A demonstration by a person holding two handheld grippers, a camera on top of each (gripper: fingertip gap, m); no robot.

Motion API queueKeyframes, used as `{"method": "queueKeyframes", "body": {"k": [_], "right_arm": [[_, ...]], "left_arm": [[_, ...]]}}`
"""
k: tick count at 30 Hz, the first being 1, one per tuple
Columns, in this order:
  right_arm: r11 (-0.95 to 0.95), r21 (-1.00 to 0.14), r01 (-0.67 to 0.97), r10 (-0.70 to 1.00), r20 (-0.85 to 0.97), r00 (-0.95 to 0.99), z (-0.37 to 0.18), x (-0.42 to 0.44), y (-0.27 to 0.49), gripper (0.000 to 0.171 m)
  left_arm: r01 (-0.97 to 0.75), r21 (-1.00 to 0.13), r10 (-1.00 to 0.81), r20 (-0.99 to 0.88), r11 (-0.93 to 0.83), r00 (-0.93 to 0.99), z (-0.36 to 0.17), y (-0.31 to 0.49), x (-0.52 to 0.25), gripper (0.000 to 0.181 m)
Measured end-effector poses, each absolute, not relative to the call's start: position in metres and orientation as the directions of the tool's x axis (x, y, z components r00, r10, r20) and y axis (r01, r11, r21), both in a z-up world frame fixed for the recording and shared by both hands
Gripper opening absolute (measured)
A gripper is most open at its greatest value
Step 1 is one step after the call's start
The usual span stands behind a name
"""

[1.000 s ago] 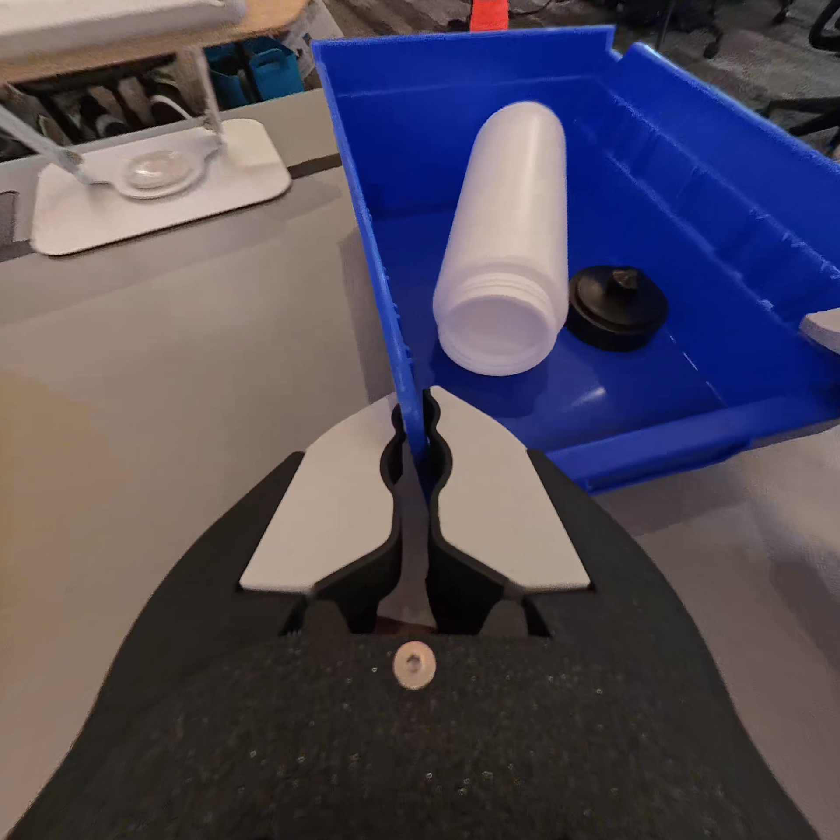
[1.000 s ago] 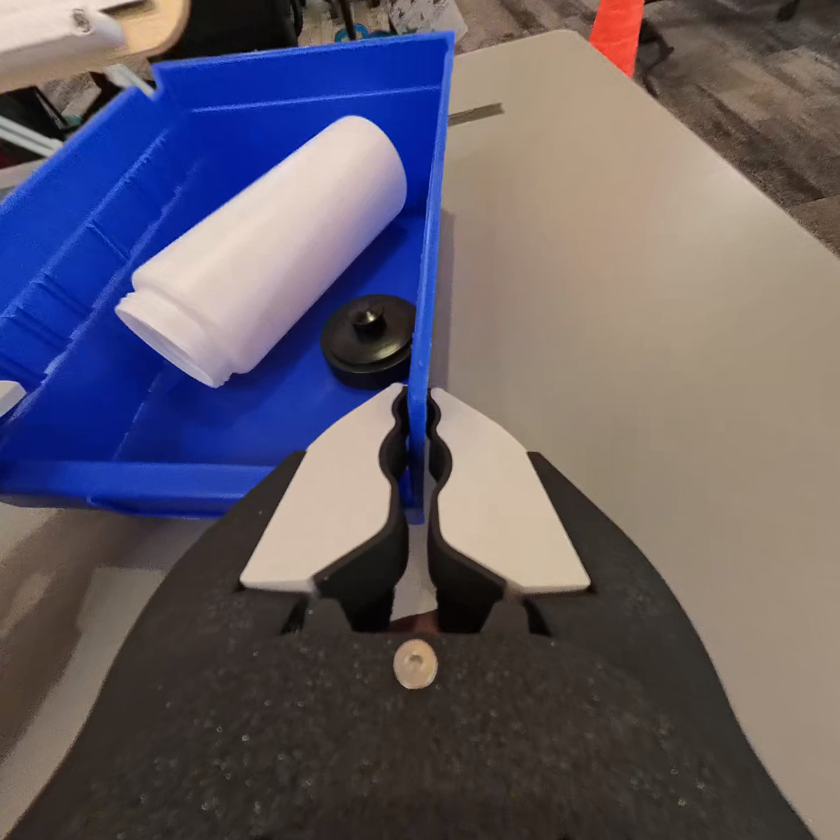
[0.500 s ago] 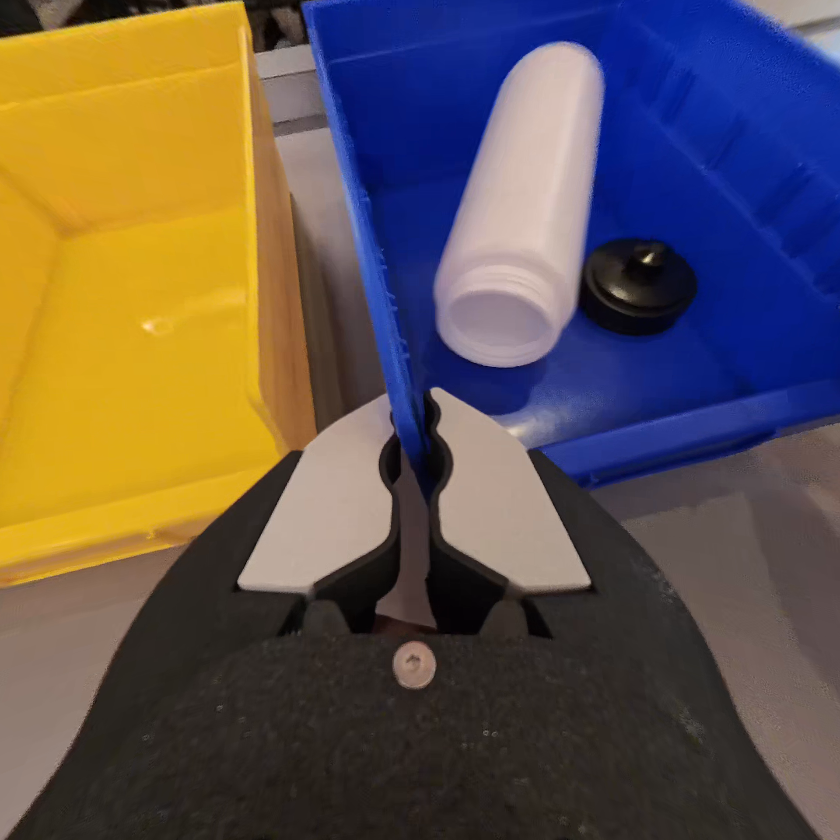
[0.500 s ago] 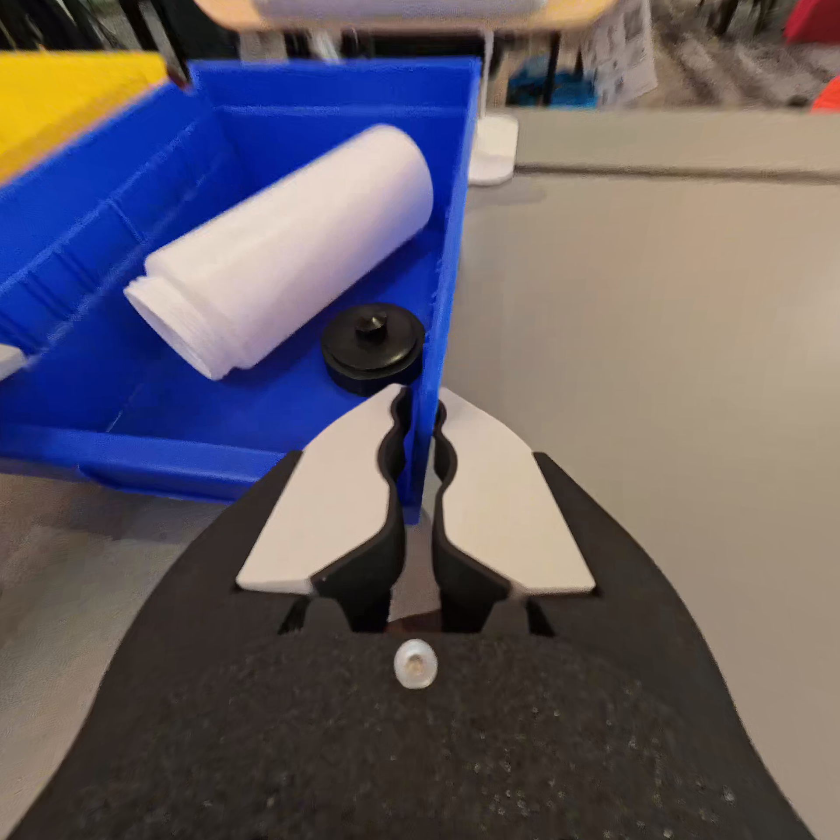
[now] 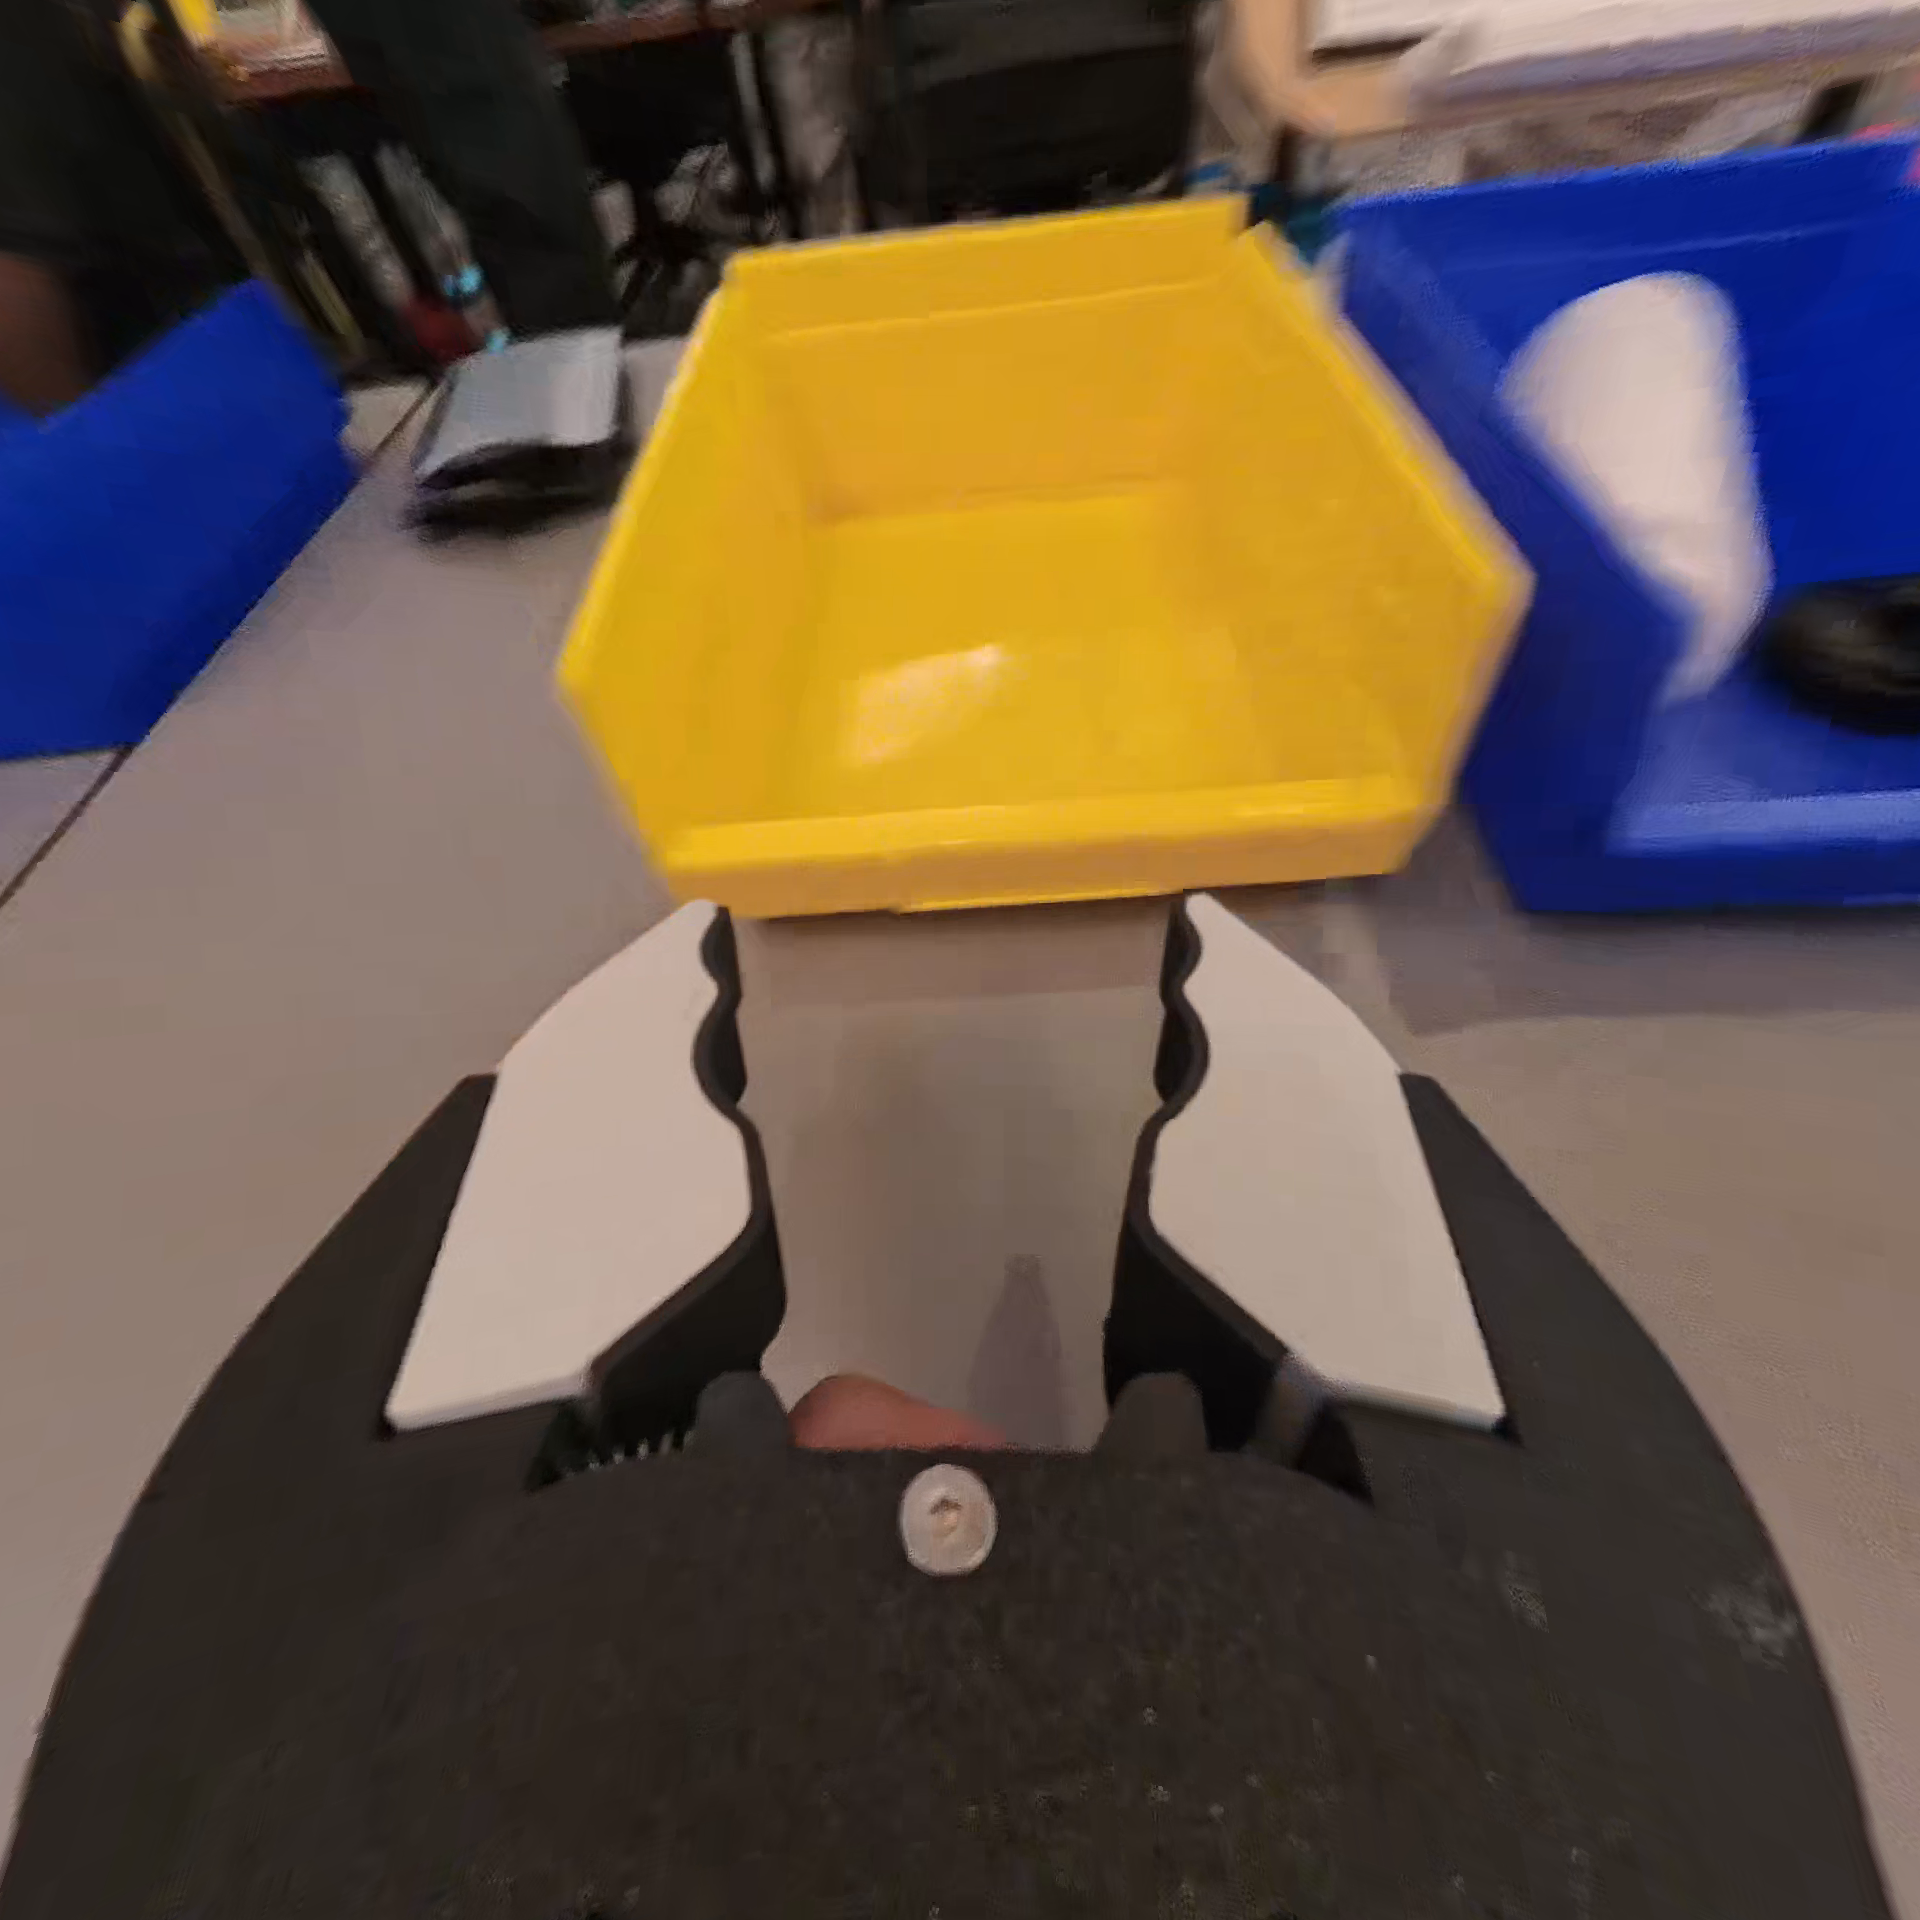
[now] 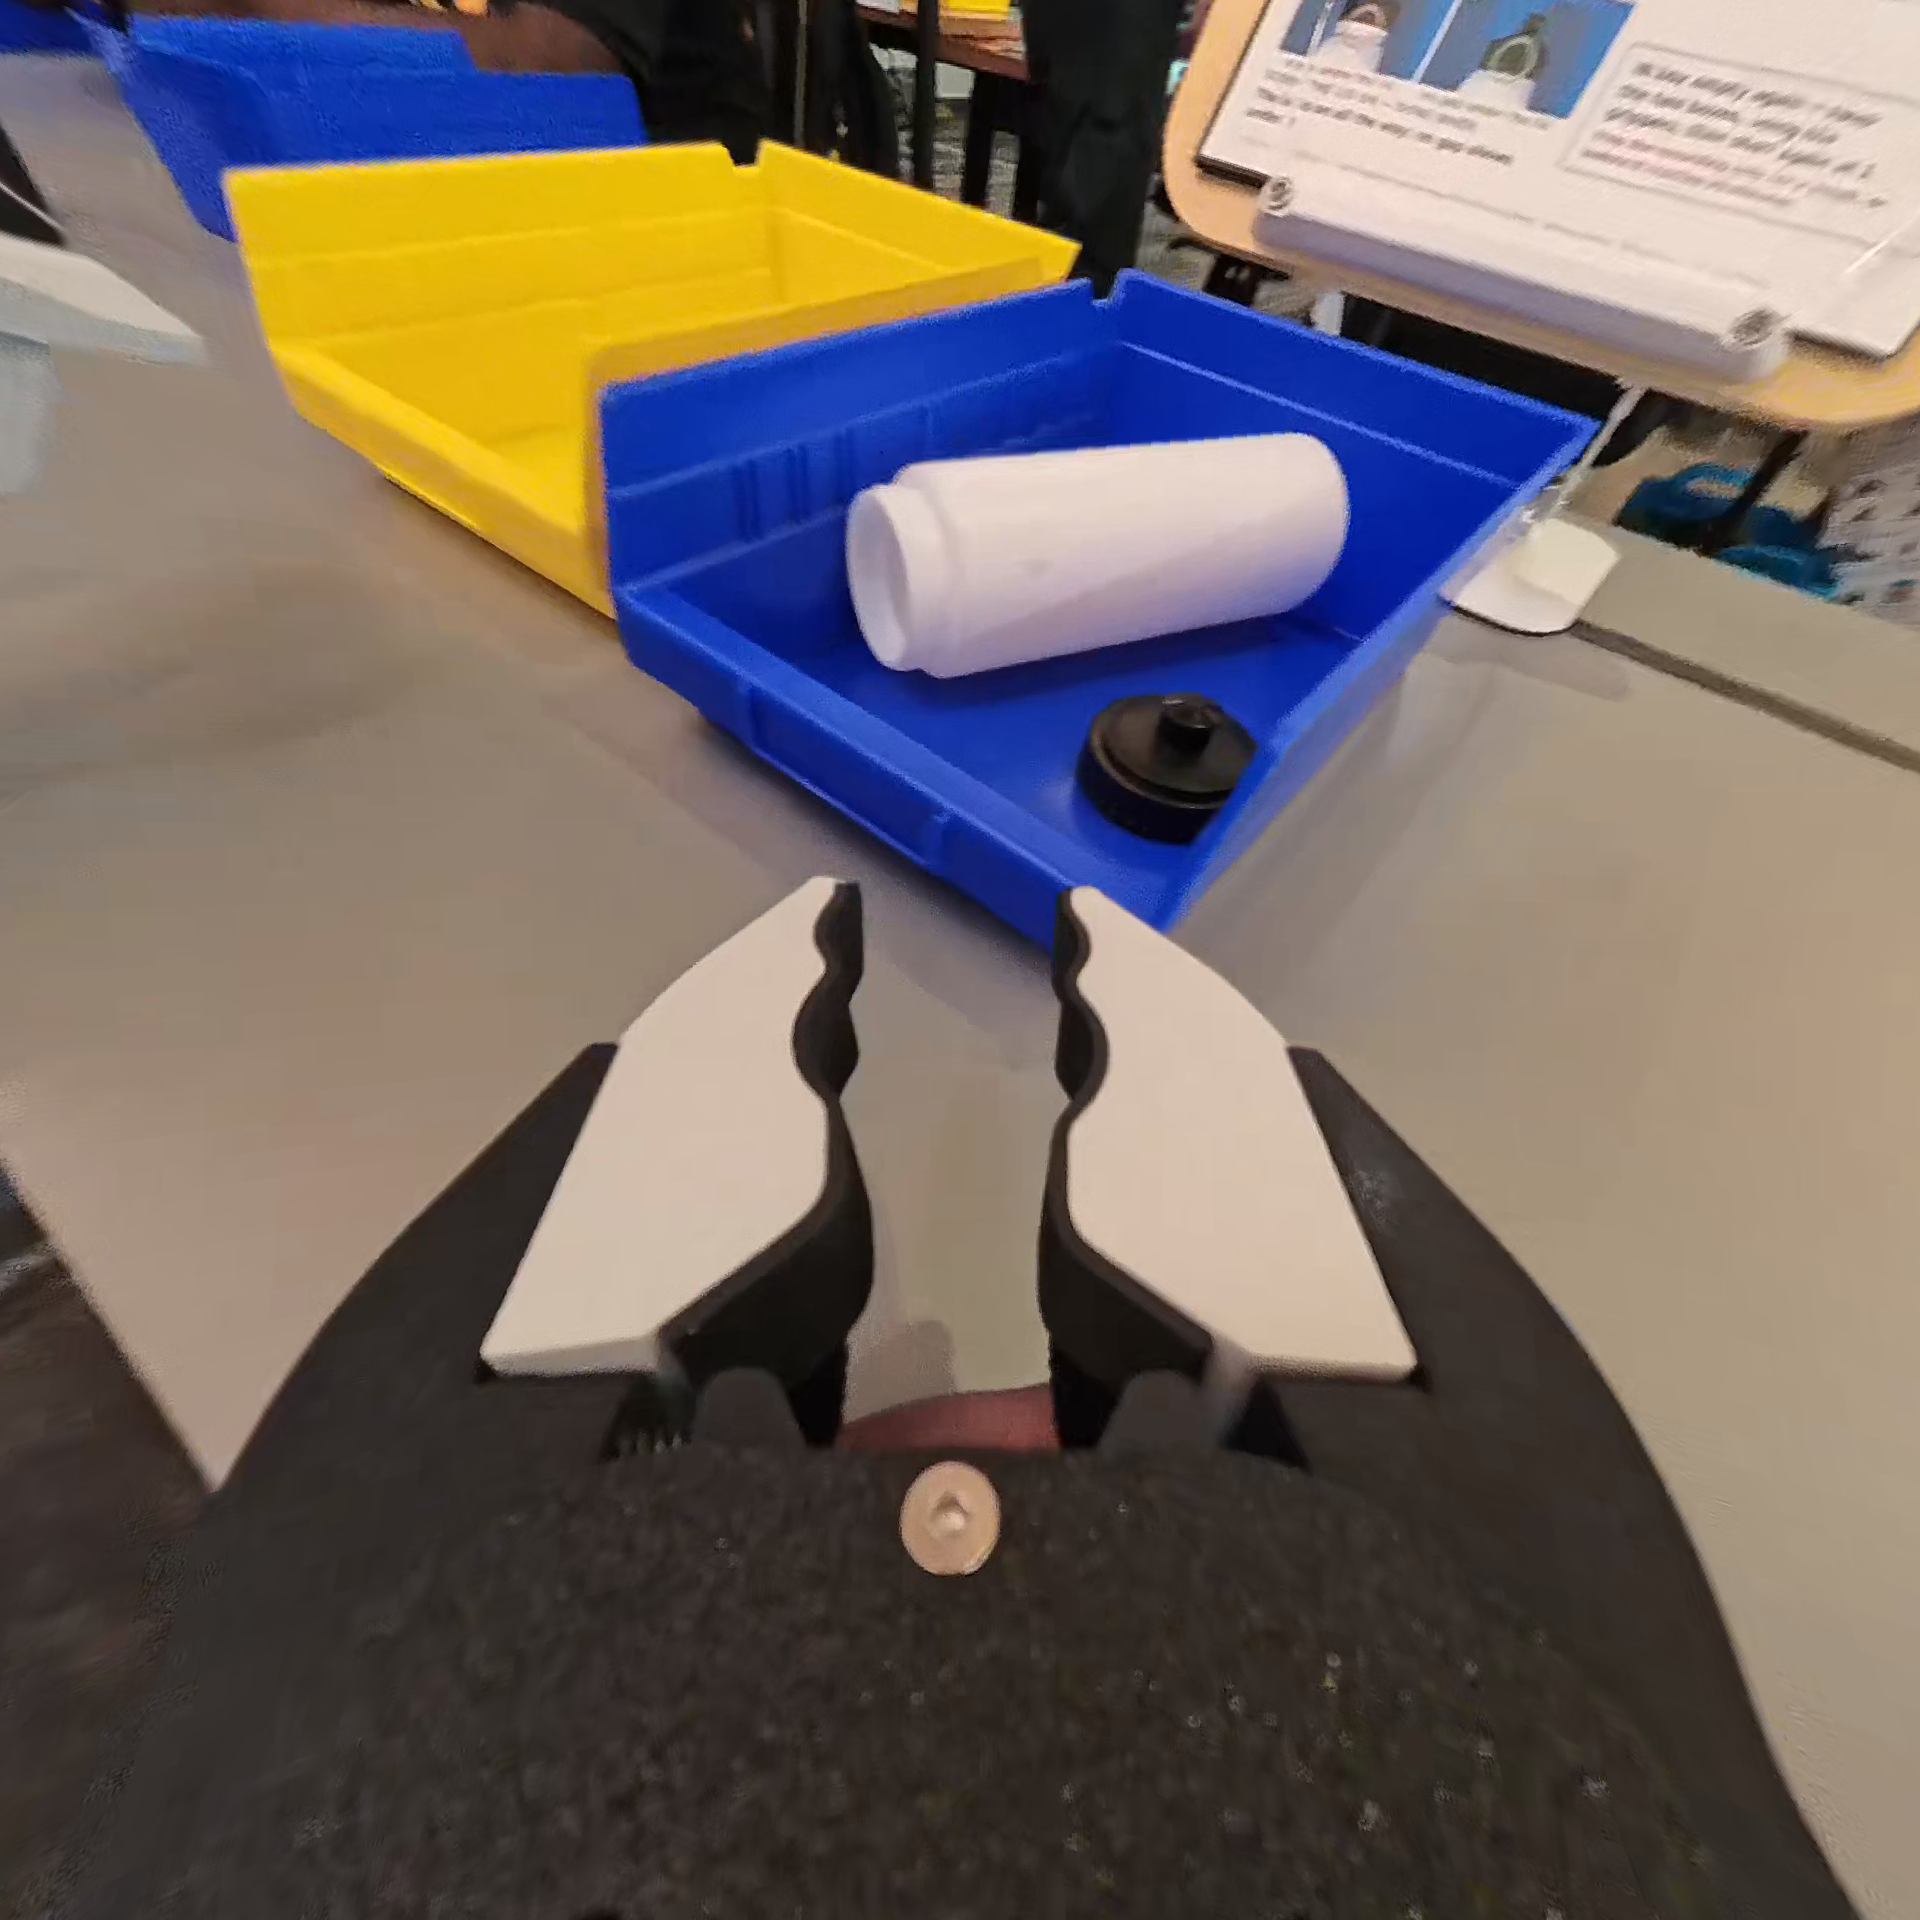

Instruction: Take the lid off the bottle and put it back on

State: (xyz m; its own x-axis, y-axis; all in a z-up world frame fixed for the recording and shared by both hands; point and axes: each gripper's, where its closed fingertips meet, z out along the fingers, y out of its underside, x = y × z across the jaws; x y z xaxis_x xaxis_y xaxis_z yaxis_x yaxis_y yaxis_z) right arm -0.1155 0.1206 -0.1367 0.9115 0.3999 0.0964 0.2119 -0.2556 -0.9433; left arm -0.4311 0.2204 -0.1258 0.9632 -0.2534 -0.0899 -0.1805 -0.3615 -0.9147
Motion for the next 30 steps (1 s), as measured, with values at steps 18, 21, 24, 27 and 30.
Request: {"method": "queueKeyframes", "body": {"k": [18,21,24,27,30], "right_arm": [[-0.361,-0.897,0.255,0.652,-0.048,0.757,-0.162,-0.239,0.089,0.037],[-0.347,-0.902,0.256,0.618,-0.015,0.786,-0.155,-0.260,0.106,0.056],[-0.336,-0.920,0.201,0.566,-0.027,0.824,-0.145,-0.293,0.129,0.068],[-0.382,-0.907,0.177,0.471,-0.026,0.882,-0.149,-0.315,0.155,0.068],[-0.431,-0.893,0.132,0.400,-0.057,0.915,-0.154,-0.327,0.170,0.057]], "left_arm": [[-0.046,-0.857,-0.210,0.073,-0.512,0.975,-0.153,0.325,-0.473,0.004],[-0.046,-0.855,-0.183,0.058,-0.517,0.981,-0.153,0.290,-0.479,0.004],[-0.068,-0.847,-0.155,0.016,-0.527,0.988,-0.154,0.254,-0.488,0.004],[-0.037,-0.842,-0.137,0.044,-0.538,0.990,-0.154,0.217,-0.498,0.004],[-0.016,-0.842,-0.136,0.068,-0.539,0.988,-0.154,0.182,-0.506,0.005]]}}
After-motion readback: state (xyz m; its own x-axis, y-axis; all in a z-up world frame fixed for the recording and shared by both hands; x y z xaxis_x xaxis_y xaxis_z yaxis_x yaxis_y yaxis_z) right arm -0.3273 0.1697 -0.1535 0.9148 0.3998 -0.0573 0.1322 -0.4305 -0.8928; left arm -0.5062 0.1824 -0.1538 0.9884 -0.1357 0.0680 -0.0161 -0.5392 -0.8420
